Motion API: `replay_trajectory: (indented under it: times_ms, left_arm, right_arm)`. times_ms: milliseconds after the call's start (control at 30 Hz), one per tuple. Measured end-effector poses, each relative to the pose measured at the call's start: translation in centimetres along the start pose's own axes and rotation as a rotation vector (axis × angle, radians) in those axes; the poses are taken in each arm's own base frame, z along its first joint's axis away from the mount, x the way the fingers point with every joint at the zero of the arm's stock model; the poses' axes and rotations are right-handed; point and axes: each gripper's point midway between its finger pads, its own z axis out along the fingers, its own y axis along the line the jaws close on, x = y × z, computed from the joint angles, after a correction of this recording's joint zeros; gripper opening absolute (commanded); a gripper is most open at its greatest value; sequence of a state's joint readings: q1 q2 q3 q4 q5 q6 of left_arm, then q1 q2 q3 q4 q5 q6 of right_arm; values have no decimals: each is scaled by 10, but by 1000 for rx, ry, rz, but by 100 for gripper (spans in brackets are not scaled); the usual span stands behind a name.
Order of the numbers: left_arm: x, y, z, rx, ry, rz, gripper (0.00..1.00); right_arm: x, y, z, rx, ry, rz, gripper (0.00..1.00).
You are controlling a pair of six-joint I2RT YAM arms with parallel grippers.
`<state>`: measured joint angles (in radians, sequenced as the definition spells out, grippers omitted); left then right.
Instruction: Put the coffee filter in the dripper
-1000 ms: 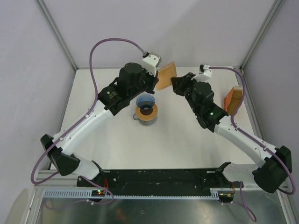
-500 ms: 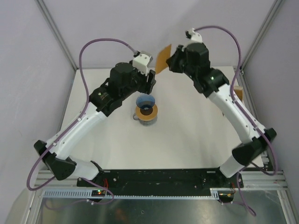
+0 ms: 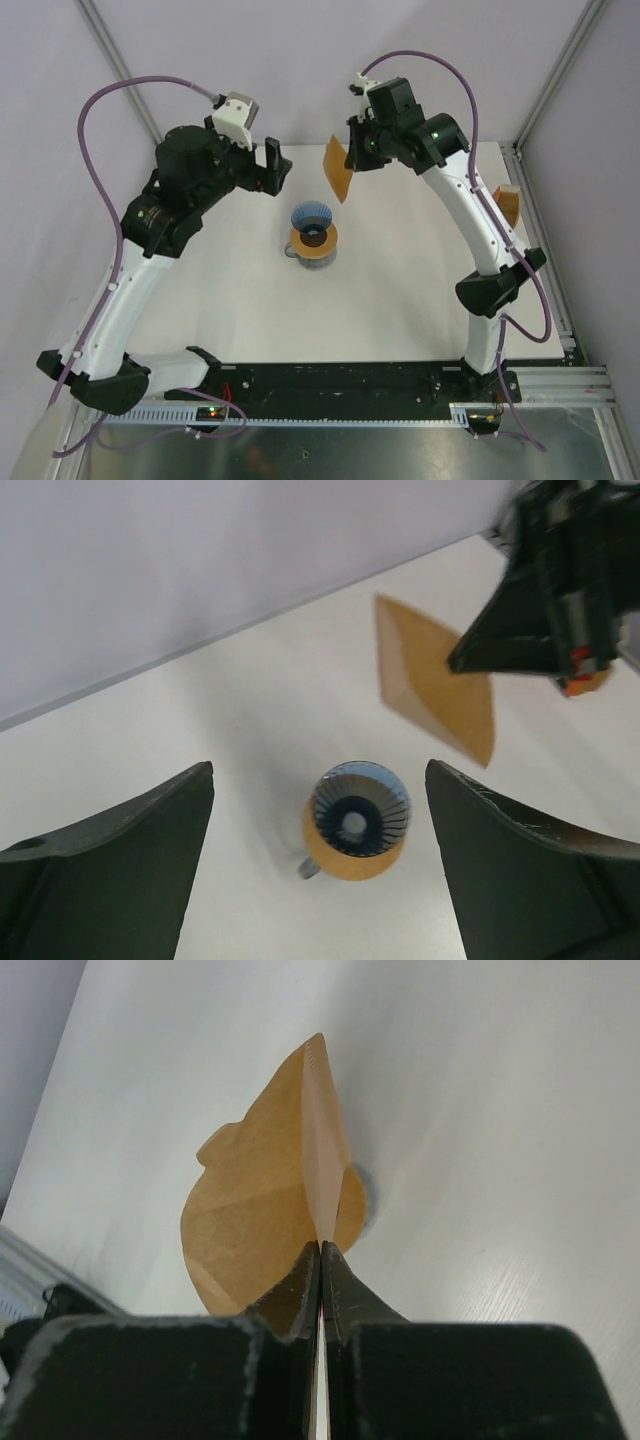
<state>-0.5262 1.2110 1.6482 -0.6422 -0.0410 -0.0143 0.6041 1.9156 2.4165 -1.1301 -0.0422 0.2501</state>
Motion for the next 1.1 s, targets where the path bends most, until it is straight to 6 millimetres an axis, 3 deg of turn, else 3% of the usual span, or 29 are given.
replay_trajectory:
  times_ms: [133, 300, 467, 600, 767, 933, 1100]
  left_arm:
    - [-1, -16, 4, 80, 7, -30, 95]
    - [8, -19, 10, 97, 41, -35, 96]
    - [14, -14, 13, 82, 56, -45, 96]
    - [42, -3, 22, 52, 123, -95, 95]
    - [86, -5, 40, 58, 238, -149, 88]
    - [124, -7, 60, 61, 346, -175, 83]
    - [147, -7, 69, 55, 405, -182, 76]
  right_arm:
    - [18, 16, -1, -65, 74, -24, 0]
    - [33, 28, -2, -112, 130, -42, 0]
    - [45, 37, 15, -145, 178, -46, 0]
    - [59, 40, 38, -153, 231, -44, 0]
    - [76, 45, 60, -158, 287, -45, 0]
    - [81, 49, 64, -162, 300, -49, 0]
    - [82, 51, 70, -166, 298, -52, 0]
